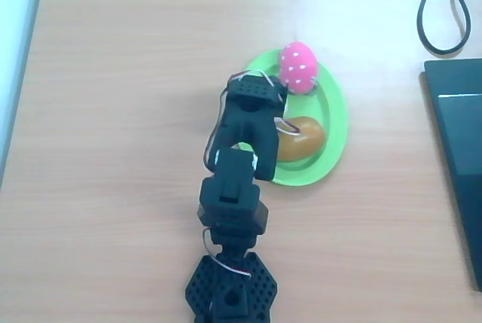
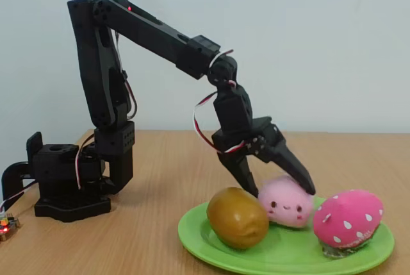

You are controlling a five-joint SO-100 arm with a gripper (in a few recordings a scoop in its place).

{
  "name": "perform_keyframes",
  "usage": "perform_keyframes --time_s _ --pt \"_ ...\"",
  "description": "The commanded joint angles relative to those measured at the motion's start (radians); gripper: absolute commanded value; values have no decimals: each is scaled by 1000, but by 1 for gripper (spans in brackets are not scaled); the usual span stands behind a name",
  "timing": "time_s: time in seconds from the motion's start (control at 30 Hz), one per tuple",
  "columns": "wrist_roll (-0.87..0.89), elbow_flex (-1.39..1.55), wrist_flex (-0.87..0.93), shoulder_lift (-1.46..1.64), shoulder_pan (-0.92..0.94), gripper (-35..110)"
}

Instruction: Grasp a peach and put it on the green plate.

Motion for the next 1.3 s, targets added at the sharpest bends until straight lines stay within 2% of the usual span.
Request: perform_keyframes --time_s 0.0,0.3,0.6,0.83,1.0,1.27 --pt "3 18 5 84 -8 45" --pt "-17 20 5 241 -41 42" --pt "-28 106 -20 486 -115 22" --pt "-132 351 -173 775 -206 -3" --pt "-170 534 -285 930 -219 -8" --pt "-178 788 -417 1140 -290 -8"
